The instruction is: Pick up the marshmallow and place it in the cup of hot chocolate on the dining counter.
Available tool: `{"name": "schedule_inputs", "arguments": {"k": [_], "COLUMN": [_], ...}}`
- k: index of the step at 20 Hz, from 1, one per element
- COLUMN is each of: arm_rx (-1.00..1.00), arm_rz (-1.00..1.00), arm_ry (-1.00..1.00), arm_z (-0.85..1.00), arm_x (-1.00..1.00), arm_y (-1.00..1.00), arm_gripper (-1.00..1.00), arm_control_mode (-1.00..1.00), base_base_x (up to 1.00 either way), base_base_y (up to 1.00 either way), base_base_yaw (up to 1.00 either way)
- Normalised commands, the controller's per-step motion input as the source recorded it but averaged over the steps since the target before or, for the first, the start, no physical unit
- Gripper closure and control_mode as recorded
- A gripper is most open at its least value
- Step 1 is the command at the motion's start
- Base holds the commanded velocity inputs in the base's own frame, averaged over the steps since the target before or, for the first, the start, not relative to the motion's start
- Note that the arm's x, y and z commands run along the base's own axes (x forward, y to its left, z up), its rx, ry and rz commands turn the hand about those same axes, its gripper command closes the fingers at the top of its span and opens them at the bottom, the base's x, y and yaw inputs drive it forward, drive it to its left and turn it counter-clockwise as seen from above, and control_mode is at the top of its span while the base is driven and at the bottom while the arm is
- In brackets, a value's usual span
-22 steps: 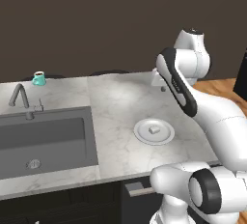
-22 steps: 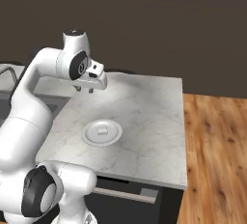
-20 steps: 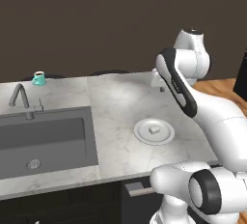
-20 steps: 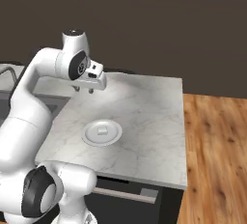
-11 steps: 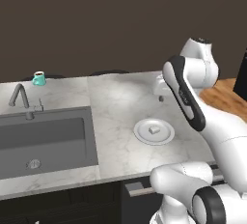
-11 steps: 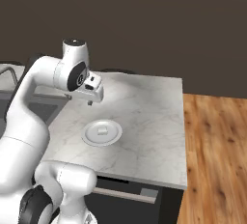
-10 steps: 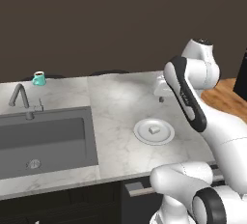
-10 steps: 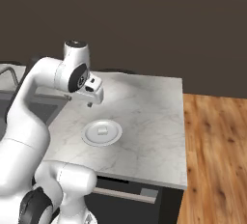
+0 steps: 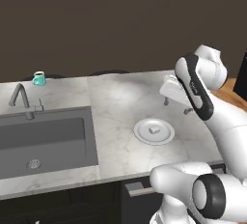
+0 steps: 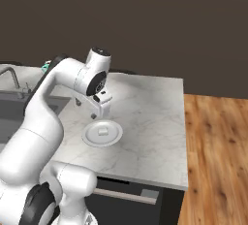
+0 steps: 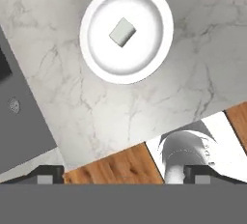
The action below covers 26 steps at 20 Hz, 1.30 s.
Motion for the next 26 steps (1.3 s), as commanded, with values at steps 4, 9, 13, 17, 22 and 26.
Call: {"name": "schedule_inputs", "arguments": {"k": [4, 9, 13, 17, 22, 26], "arm_rx": [0.09, 0.05, 0.03, 0.06, 0.03, 0.00], "arm_rz": [-0.39, -0.37, -0.38, -0.33, -0.17, 0.00], "arm_ry": [0.57, 0.43, 0.23, 0.12, 0.07, 0.01], "arm_z": [-0.21, -0.43, -0.52, -0.46, -0.49, -0.46], "arm_x": [0.04, 0.10, 0.14, 0.16, 0.34, 0.49], "arm_y": [-0.45, -0.44, -0.24, -0.09, 0.00, 0.00], "arm_gripper": [-1.00, -1.00, -1.00, -1.00, -1.00, -1.00], "arm_control_mode": [-1.00, -1.00, -1.00, -1.00, -1.00, -1.00], "base_base_x": [0.00, 0.00, 0.00, 0.00, 0.00, 0.00], "base_base_y": [0.00, 0.00, 0.00, 0.00, 0.00, 0.00], "base_base_yaw": [0.00, 0.00, 0.00, 0.00, 0.00, 0.00]}}
